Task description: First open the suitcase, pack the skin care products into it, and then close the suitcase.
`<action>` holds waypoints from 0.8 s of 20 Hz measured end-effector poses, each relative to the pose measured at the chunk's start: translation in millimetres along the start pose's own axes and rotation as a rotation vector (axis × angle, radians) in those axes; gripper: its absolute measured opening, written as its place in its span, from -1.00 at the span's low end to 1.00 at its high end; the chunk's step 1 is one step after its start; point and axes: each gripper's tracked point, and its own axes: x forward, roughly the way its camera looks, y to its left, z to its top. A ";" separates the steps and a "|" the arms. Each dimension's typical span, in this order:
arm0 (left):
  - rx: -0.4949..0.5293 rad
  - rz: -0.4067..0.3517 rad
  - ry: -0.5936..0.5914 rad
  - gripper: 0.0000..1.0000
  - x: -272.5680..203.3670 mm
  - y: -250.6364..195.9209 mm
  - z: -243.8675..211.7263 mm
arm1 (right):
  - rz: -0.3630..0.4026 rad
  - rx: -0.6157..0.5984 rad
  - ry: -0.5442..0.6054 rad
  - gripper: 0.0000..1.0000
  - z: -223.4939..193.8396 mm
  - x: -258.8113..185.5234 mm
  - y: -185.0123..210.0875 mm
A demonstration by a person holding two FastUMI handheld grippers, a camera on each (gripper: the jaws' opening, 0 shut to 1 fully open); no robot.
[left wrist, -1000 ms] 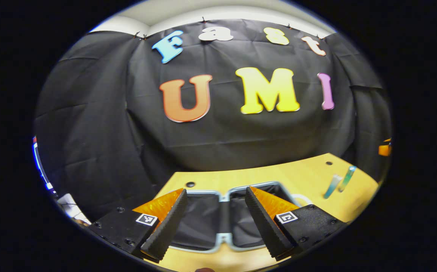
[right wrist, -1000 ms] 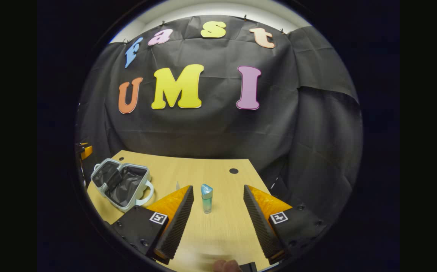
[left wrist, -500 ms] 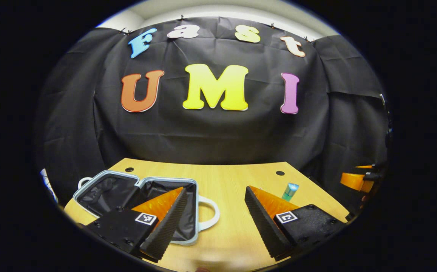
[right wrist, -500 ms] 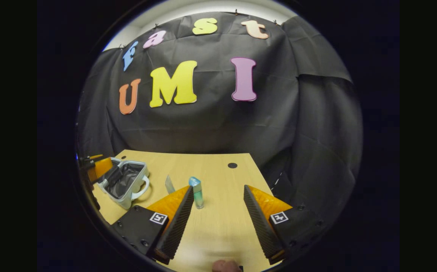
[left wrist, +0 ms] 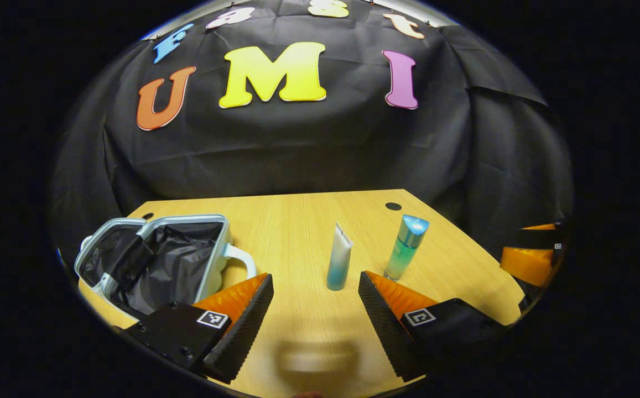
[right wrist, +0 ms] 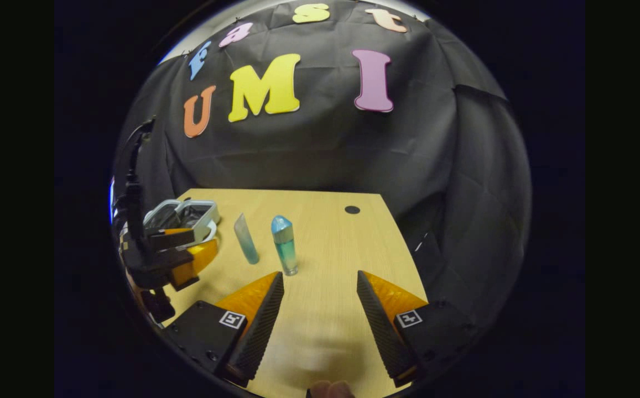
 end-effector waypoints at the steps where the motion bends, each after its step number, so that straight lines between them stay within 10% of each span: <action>1: -0.010 -0.015 0.012 0.98 9.1 -6.5 -6.0 | 0.000 0.002 0.007 0.60 -4.6 1.2 -1.9; 16: -0.003 -0.028 0.099 0.72 95.9 -23.0 -40.5 | 0.044 0.058 0.103 0.60 -37.8 60.1 4.0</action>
